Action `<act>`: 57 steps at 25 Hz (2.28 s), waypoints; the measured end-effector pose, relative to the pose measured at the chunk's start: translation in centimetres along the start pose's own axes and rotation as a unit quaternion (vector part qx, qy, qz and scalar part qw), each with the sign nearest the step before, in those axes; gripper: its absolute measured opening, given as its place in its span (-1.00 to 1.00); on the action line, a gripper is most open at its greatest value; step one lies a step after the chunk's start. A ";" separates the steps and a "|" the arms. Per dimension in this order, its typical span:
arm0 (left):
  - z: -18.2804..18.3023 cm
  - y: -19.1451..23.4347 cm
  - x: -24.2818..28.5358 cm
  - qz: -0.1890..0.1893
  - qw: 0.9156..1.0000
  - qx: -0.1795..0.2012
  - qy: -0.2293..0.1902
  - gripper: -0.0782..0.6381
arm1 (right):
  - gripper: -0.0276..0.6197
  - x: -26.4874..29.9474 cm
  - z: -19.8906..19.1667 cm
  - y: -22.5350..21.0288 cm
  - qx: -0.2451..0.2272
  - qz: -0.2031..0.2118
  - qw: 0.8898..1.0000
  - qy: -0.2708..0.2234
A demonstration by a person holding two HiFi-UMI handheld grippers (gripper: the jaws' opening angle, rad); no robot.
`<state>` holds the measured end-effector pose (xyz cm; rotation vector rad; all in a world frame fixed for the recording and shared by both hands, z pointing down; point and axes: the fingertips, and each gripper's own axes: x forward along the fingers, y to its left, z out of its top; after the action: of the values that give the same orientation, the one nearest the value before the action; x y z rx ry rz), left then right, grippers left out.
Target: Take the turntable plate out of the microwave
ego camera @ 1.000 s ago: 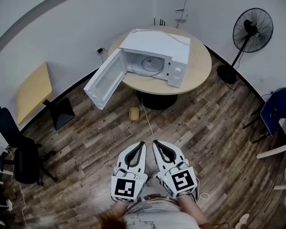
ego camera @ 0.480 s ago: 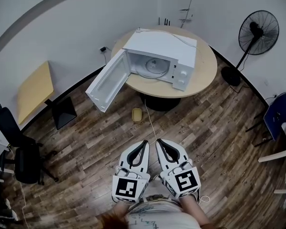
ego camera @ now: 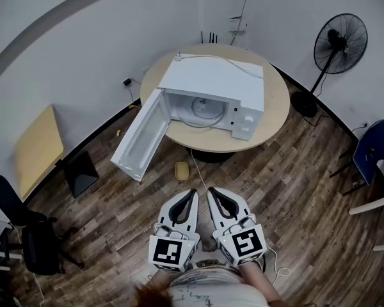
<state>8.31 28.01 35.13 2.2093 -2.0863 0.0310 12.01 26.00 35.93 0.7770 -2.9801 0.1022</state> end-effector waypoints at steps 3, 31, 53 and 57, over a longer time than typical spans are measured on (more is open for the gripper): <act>-0.1 1.9 1.4 -0.012 1.000 0.000 0.003 -0.74 | -0.94 2.0 0.2 -0.5 -0.003 -0.012 1.000 0.002; 0.9 10.2 7.5 -0.065 0.998 -0.017 0.000 -0.74 | -0.94 11.7 1.7 -1.9 -0.010 -0.071 0.997 0.002; 3.0 14.4 23.5 -0.045 0.999 -0.026 0.000 -0.74 | -0.94 23.1 3.7 -14.4 0.001 -0.038 0.999 -0.006; 3.4 14.3 25.9 -0.044 0.999 -0.023 -0.005 -0.74 | -0.94 23.8 3.6 -16.9 0.006 -0.040 0.999 -0.004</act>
<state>-4.61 1.14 34.87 2.2741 -1.9719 -0.0345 -0.60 -0.52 34.92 0.8991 -2.9531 0.1123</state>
